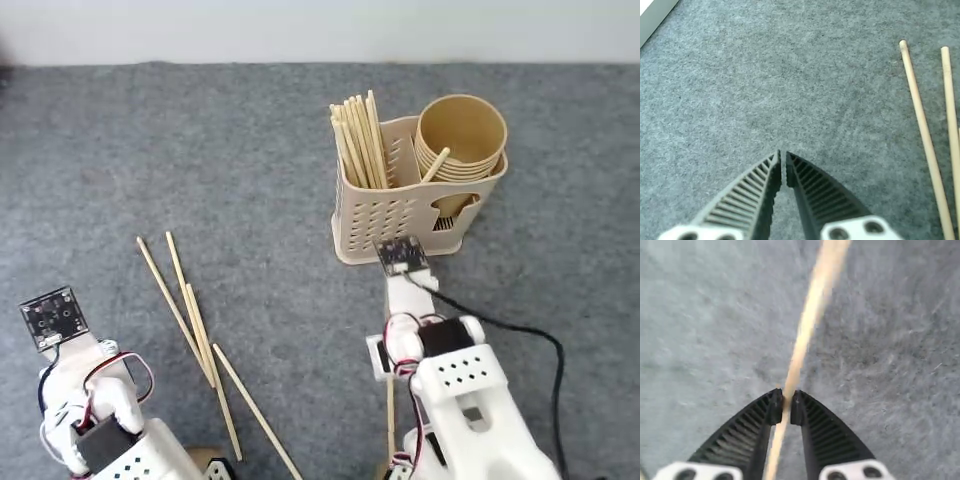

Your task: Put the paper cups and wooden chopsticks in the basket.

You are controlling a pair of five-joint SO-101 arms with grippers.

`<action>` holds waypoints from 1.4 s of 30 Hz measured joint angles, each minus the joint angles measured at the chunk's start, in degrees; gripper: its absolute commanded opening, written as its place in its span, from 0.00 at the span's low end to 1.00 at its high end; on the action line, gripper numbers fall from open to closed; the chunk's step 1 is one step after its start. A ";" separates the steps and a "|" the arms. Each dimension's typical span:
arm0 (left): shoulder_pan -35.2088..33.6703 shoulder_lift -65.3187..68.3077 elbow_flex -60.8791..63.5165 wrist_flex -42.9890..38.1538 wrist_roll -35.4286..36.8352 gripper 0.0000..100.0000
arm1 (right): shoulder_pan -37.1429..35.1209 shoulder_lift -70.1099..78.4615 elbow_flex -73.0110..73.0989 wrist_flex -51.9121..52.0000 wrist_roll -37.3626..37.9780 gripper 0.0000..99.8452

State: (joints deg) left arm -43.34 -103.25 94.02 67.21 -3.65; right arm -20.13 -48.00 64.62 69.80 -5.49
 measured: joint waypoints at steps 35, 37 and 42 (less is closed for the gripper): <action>0.00 0.00 0.00 0.00 0.00 0.02 | -7.74 0.00 -53.71 6.68 0.70 0.01; 0.00 0.00 0.00 0.00 0.00 0.02 | -5.45 0.00 -53.71 0.26 2.90 0.01; 0.00 0.00 0.00 0.00 0.00 0.02 | 0.09 0.00 -50.73 -16.09 6.95 0.01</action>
State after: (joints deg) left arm -43.34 -103.25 94.02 67.21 -3.65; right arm -20.04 -48.00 13.89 53.71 1.45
